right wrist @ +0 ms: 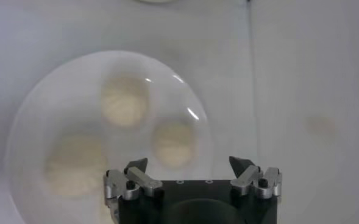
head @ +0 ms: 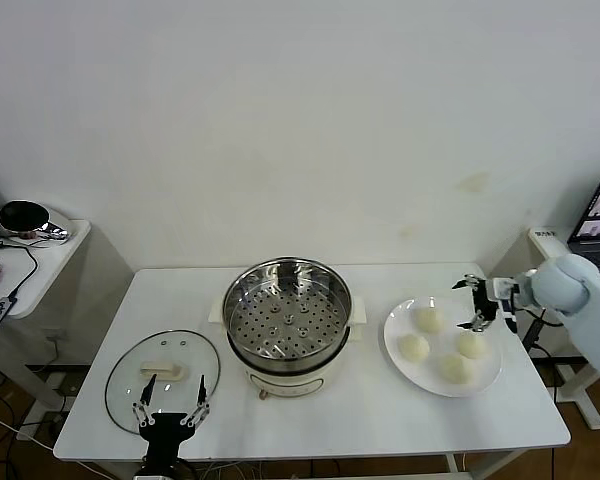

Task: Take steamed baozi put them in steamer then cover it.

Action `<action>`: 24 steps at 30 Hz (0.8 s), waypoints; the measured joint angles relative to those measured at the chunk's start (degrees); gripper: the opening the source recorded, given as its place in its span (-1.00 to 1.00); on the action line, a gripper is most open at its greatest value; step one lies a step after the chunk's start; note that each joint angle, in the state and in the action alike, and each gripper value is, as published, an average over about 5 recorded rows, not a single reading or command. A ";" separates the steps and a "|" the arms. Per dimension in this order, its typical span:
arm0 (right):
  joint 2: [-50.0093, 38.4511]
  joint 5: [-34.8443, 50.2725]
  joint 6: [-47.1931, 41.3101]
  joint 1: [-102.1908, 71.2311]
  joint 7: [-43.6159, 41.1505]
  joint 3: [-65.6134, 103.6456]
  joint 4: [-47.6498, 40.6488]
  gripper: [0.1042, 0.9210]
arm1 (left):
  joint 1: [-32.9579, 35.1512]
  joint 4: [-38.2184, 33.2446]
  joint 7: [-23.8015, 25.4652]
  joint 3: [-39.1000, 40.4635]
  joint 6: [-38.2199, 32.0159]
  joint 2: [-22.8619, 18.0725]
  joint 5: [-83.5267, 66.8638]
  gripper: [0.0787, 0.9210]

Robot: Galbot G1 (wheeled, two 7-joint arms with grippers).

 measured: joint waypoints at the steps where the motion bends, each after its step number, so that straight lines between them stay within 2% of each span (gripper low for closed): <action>1: 0.69 -0.33 0.22 0.73 -0.31 -0.98 -1.00 0.76 | 0.07 -0.06 0.00 -0.06 0.01 -0.04 0.00 0.77; 24: 14.97 -9.57 4.50 5.59 -1.85 -6.19 -20.86 0.76 | -0.18 -0.11 0.12 -1.14 0.10 -0.01 -0.21 0.77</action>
